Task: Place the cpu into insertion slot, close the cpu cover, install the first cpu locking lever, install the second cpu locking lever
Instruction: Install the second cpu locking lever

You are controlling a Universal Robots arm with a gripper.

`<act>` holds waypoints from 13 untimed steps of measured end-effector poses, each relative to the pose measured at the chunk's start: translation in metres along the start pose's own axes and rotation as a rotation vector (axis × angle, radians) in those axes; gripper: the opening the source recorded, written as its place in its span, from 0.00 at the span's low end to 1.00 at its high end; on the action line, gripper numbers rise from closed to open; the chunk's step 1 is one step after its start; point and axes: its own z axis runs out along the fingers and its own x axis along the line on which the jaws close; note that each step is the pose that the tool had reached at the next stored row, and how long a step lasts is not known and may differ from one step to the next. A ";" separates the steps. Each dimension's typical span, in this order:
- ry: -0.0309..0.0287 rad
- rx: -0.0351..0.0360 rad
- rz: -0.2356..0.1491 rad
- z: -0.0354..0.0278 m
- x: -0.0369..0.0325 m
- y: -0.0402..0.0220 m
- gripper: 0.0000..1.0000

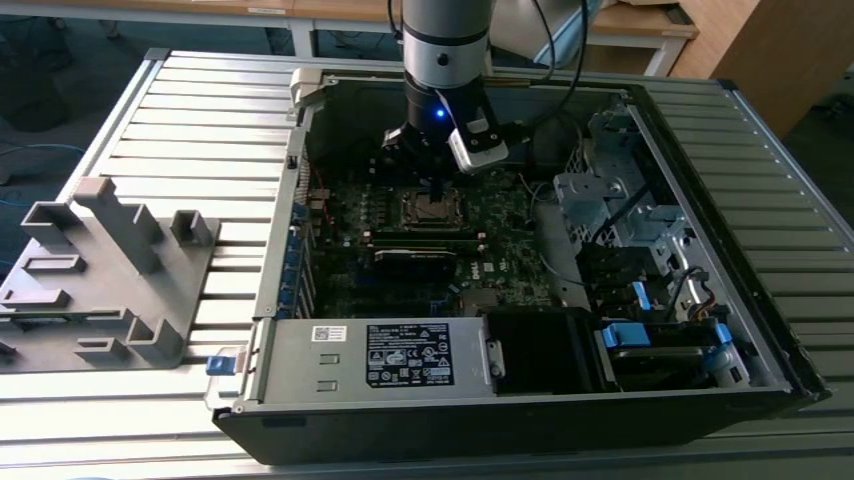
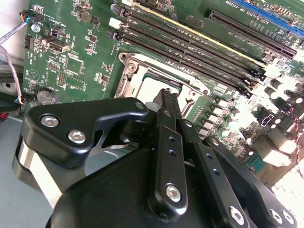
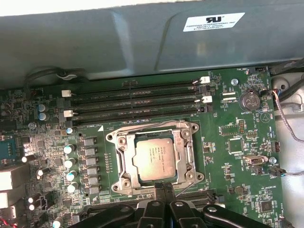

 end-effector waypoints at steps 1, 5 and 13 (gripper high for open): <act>0.0000 0.0000 0.000 0.0000 0.0000 0.0000 0.11; 0.0001 0.0002 0.000 -0.0001 -0.0001 -0.0005 0.11; 0.0000 0.0001 0.000 0.0001 -0.0009 -0.0076 0.11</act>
